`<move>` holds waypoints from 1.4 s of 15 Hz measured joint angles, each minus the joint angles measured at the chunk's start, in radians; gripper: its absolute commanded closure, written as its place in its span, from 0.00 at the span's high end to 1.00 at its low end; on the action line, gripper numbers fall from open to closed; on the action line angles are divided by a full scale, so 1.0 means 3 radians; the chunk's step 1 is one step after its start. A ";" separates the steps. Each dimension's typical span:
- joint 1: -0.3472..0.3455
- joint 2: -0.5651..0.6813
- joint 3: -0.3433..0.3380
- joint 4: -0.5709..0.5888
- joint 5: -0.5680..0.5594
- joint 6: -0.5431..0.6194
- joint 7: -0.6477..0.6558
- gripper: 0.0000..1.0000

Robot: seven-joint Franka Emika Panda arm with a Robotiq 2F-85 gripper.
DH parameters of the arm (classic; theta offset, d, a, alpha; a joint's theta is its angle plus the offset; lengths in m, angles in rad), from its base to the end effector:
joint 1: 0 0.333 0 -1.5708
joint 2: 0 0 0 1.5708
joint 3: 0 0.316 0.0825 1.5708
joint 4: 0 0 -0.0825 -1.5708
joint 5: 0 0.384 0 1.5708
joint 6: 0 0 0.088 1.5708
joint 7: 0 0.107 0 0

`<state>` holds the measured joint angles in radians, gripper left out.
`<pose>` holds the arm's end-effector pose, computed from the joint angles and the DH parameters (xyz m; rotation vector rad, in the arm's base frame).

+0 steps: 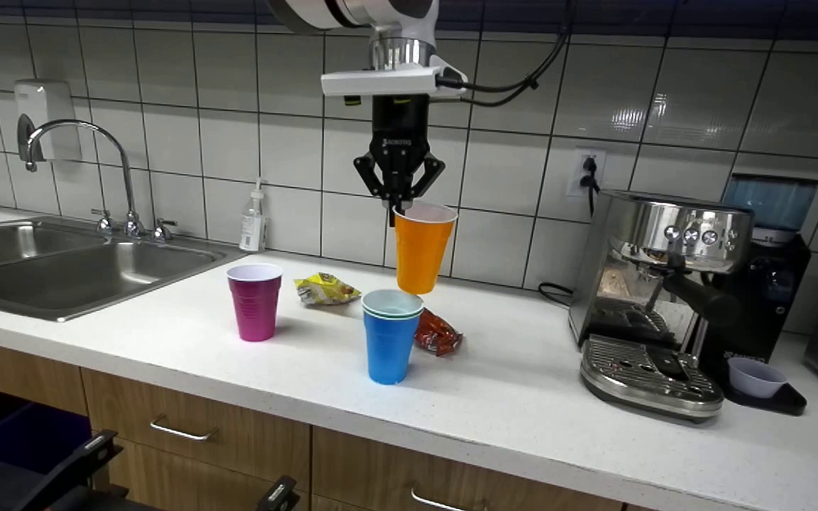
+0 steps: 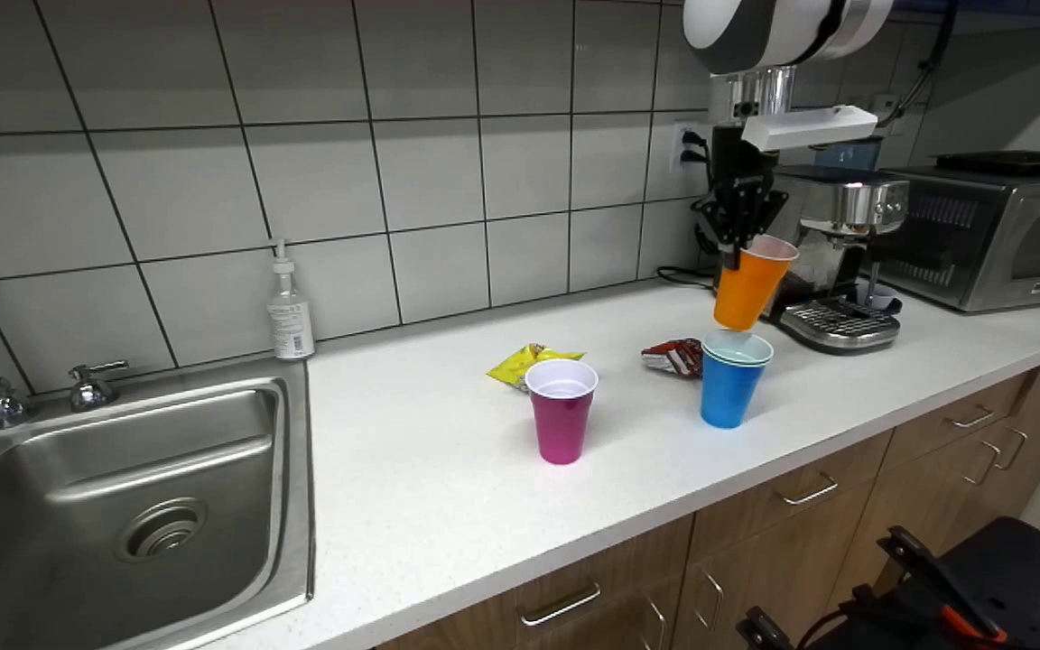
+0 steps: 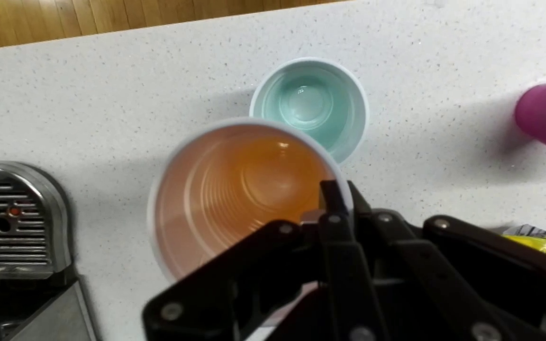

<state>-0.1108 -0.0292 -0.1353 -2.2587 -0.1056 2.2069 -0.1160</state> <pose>0.4967 -0.1286 0.3725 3.0645 -0.1016 -0.0564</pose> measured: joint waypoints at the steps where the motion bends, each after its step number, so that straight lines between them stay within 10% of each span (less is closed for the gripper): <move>1: 0.0017 -0.0012 0.0009 -0.0021 0.0000 0.0000 -0.0022 0.01; 21: 0.0070 -0.0123 0.0064 -0.0307 -0.0067 -0.0001 -0.0462 0.01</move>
<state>-0.0897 -0.0661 -0.1162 -2.3508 -0.1257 2.2066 -0.2547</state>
